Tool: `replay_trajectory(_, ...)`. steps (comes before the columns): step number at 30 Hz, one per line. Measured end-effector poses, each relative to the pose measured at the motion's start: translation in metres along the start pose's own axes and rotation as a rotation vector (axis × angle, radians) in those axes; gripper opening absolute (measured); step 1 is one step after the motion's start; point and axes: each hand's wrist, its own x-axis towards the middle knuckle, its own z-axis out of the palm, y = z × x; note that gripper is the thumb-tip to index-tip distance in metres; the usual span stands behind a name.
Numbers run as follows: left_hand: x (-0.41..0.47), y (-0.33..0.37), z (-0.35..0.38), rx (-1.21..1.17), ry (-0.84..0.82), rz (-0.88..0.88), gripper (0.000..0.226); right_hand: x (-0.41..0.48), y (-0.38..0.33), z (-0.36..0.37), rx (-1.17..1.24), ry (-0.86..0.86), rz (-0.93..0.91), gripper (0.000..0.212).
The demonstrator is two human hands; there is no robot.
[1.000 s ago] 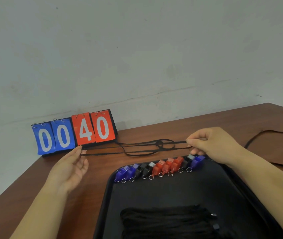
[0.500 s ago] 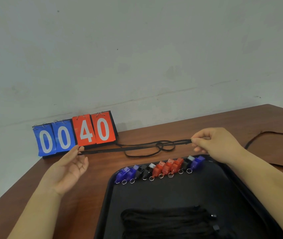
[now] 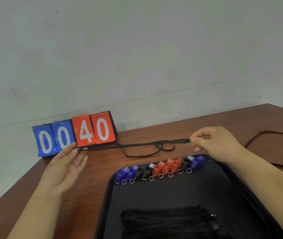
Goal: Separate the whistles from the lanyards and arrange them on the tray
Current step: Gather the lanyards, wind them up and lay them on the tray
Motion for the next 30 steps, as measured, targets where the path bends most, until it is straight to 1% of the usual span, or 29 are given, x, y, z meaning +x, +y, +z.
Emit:
replay_trajectory(2, -0.001, 0.001, 0.003, -0.059, 0.011, 0.007, 0.039, -0.001, -0.001, 0.0, -0.011, -0.004, -0.014, 0.006)
replay_trajectory(6, -0.004, 0.004, 0.004, -0.089, 0.039, -0.019, 0.02, -0.002, -0.002, 0.001, 0.0, -0.017, -0.011, 0.005)
replay_trajectory(12, -0.007, 0.003, 0.001, -0.016, 0.059, -0.098, 0.015, -0.003, -0.003, 0.002, -0.002, -0.038, -0.005, 0.004)
replay_trajectory(14, -0.011, 0.002, 0.003, -0.051, 0.067, -0.068, 0.013, -0.004, -0.003, 0.001, 0.001, -0.036, -0.001, 0.004)
replay_trajectory(16, -0.012, 0.003, 0.004, -0.118, 0.061, -0.016, 0.018, -0.005, -0.005, 0.002, -0.007, -0.052, -0.008, 0.004)
replay_trajectory(18, -0.01, 0.005, 0.004, -0.154, 0.032, 0.018, 0.023, -0.007, -0.008, 0.003, -0.017, -0.077, -0.019, 0.004)
replay_trajectory(19, -0.01, 0.007, 0.005, -0.165, 0.014, 0.026, 0.021, -0.008, -0.009, 0.003, -0.015, -0.093, -0.029, 0.004)
replay_trajectory(22, -0.011, 0.01, 0.01, -0.206, 0.004, 0.038, 0.011, -0.013, -0.015, 0.001, -0.014, -0.176, -0.077, 0.004)
replay_trajectory(25, -0.015, 0.01, 0.02, -0.196, -0.013, 0.035, 0.013, -0.02, -0.021, 0.002, -0.033, -0.318, -0.118, 0.005)
replay_trajectory(27, -0.019, 0.008, 0.028, -0.135, -0.041, -0.005, 0.016, -0.023, -0.023, 0.005, -0.059, -0.416, -0.132, 0.007)
replay_trajectory(30, -0.03, 0.001, 0.046, 0.068, -0.1, -0.038, 0.019, -0.028, -0.025, 0.007, -0.101, -0.511, -0.155, 0.005)
